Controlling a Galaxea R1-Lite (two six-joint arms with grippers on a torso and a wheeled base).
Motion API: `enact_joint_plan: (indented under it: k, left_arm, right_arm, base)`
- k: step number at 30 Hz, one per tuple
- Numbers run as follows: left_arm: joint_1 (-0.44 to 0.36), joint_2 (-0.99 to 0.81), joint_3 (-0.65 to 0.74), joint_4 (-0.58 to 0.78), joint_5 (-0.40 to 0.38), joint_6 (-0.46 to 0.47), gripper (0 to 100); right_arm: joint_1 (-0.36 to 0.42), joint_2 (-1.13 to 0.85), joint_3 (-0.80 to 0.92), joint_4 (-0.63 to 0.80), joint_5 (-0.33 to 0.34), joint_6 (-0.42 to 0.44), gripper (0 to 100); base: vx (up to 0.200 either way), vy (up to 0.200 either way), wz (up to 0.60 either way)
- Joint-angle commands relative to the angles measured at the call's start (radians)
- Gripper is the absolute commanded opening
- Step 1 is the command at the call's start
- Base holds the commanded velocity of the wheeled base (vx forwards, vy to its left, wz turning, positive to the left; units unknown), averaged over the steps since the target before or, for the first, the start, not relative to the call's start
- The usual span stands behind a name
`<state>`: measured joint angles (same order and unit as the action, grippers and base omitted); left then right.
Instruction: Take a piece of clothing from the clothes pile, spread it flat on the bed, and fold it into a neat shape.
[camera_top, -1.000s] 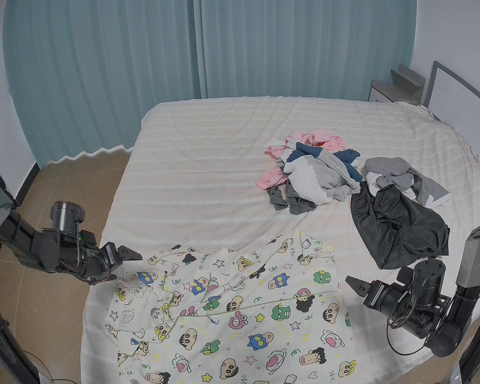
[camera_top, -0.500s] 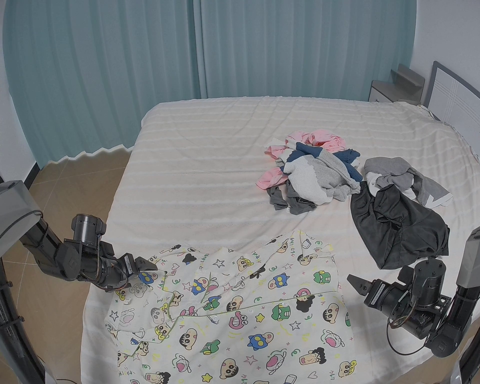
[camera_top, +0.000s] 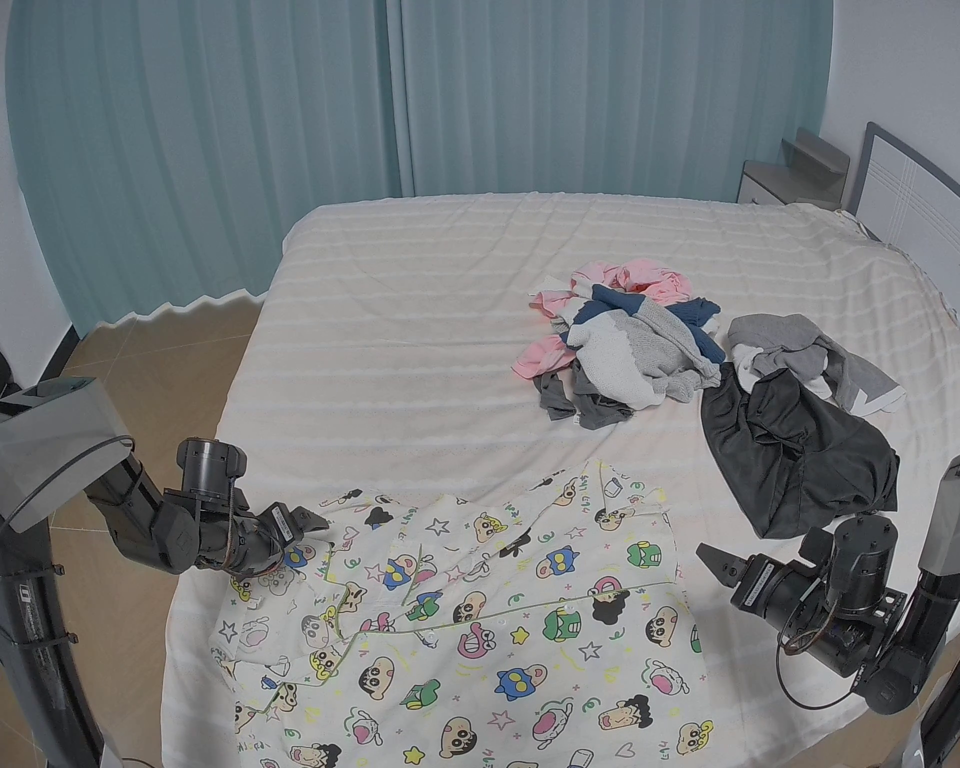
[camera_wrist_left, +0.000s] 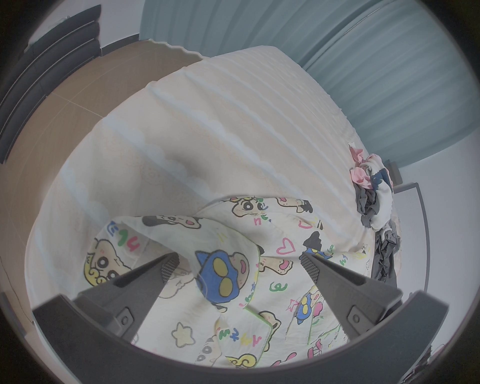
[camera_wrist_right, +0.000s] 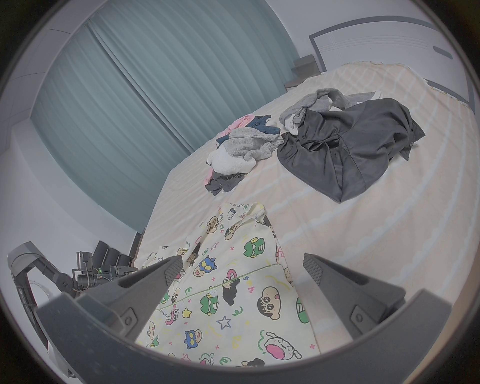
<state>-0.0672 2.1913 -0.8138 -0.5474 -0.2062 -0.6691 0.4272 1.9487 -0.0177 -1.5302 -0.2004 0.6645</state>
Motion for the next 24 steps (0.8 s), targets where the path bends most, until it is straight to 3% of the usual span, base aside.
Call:
enact_joint_plan:
  k: [1,7,8,17,24]
  left_arm:
    - [-0.006,0.019,-0.010,-0.002,0.001,-0.006,100]
    - [-0.005,0.031,-0.024,-0.002,0.025,-0.007,100]
    - [-0.005,0.031,-0.022,-0.002,0.031,-0.007,0]
    - [-0.005,0.028,0.015,-0.002,0.114,-0.006,0]
    - [0.000,0.007,0.064,-0.003,0.120,0.000,0]
  right_arm:
    - [0.001,-0.004,0.018,-0.001,-0.001,0.000,100]
    - [0.001,-0.004,0.018,-0.001,-0.001,0.000,100]
    - [0.001,-0.004,0.018,-0.001,-0.001,0.000,100]
    - [0.001,-0.004,0.018,-0.002,-0.001,0.000,100]
    - [0.001,-0.004,0.018,-0.001,-0.001,0.000,100]
  base:
    - [0.000,0.000,0.00]
    - [0.000,0.000,0.00]
    - [0.000,0.000,0.00]
    - [0.000,0.000,0.00]
    - [0.000,0.000,0.00]
